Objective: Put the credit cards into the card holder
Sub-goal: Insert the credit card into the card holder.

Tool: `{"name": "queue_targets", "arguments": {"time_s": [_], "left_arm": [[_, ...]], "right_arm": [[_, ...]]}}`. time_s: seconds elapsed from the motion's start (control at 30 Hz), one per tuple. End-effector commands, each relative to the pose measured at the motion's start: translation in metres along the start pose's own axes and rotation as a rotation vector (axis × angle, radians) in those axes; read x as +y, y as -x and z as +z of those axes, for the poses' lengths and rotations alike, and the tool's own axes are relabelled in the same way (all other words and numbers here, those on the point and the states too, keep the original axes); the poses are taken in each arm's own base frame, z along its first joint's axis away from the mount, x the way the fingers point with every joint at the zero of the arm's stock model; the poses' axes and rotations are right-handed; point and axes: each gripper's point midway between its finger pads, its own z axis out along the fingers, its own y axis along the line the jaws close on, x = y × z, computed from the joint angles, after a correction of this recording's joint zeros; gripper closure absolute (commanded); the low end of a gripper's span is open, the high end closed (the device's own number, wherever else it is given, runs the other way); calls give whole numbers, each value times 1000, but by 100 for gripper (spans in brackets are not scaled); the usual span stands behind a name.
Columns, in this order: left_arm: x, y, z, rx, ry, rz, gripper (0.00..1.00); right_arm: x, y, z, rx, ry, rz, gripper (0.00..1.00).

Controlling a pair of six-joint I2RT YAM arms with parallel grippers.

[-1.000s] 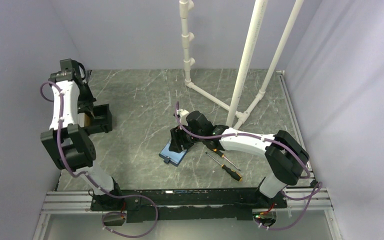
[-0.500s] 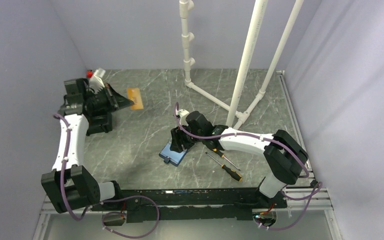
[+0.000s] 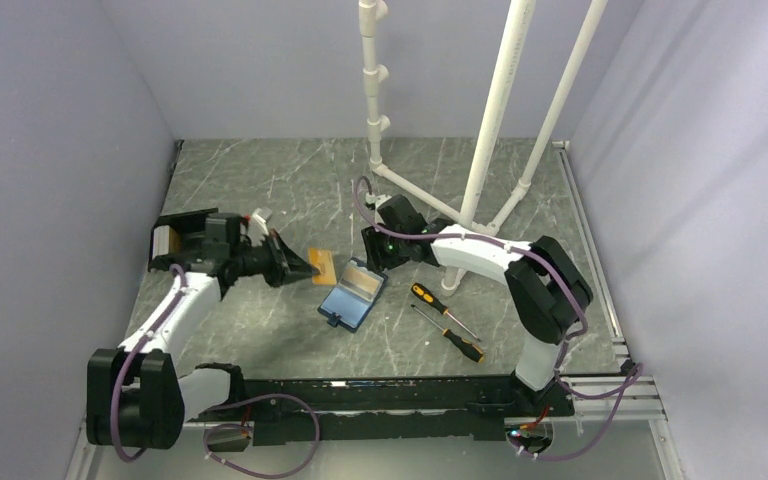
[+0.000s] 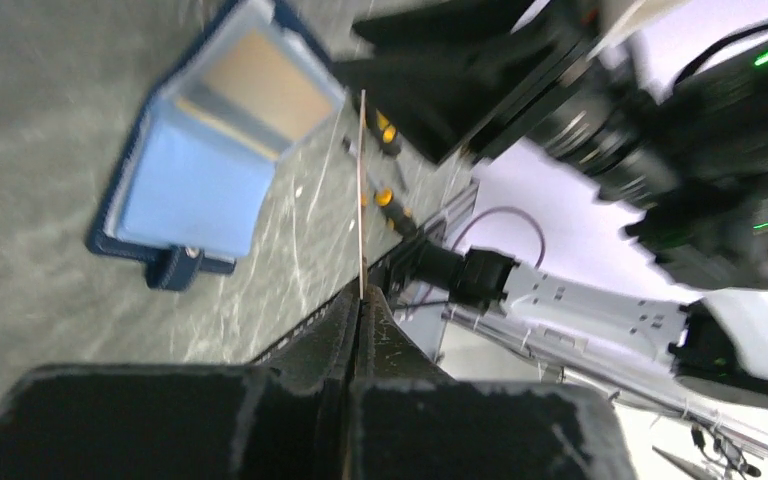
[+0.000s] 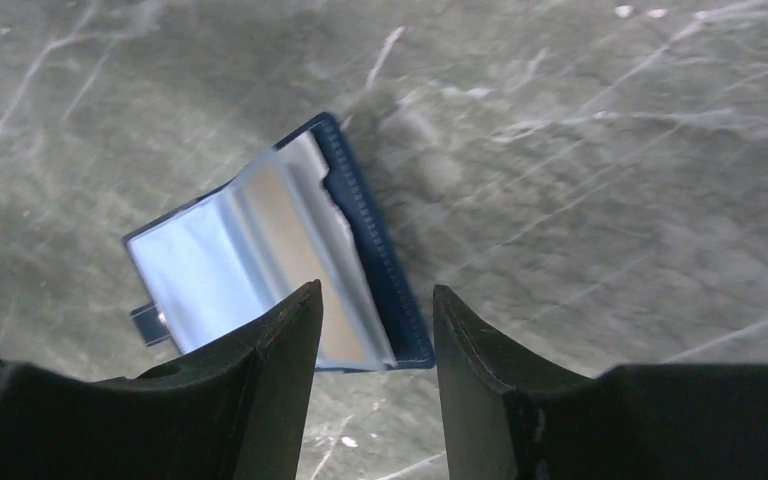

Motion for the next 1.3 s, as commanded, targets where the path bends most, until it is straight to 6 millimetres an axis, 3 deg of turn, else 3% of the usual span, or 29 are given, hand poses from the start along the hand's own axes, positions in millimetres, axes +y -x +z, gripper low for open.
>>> {"name": "queue_targets", "arguments": {"time_s": [0.0, 0.1, 0.27, 0.43, 0.53, 0.73, 0.93, 1.27], "left_arm": [[-19, -20, 22, 9, -73, 20, 100], [-6, -33, 34, 30, -40, -2, 100], [11, -46, 52, 32, -5, -68, 100], [29, -57, 71, 68, 31, -78, 100], [43, -61, 79, 92, 45, -66, 100], [55, -71, 78, 109, 42, -27, 100], [68, -78, 74, 114, 87, -21, 100], [81, -84, 76, 94, 93, -126, 100]], "right_arm": [[-9, 16, -1, 20, -61, -52, 52], [-6, 7, 5, 58, -6, -54, 46], [5, -8, 11, 90, 84, -27, 46], [-7, -25, 17, 102, 29, 36, 54], [-13, -34, 17, 94, 8, 69, 65], [-16, -48, 7, 60, 2, 122, 76], [-8, -57, 8, 64, 60, 135, 77], [-11, -62, 12, 70, 58, 116, 78]]}}
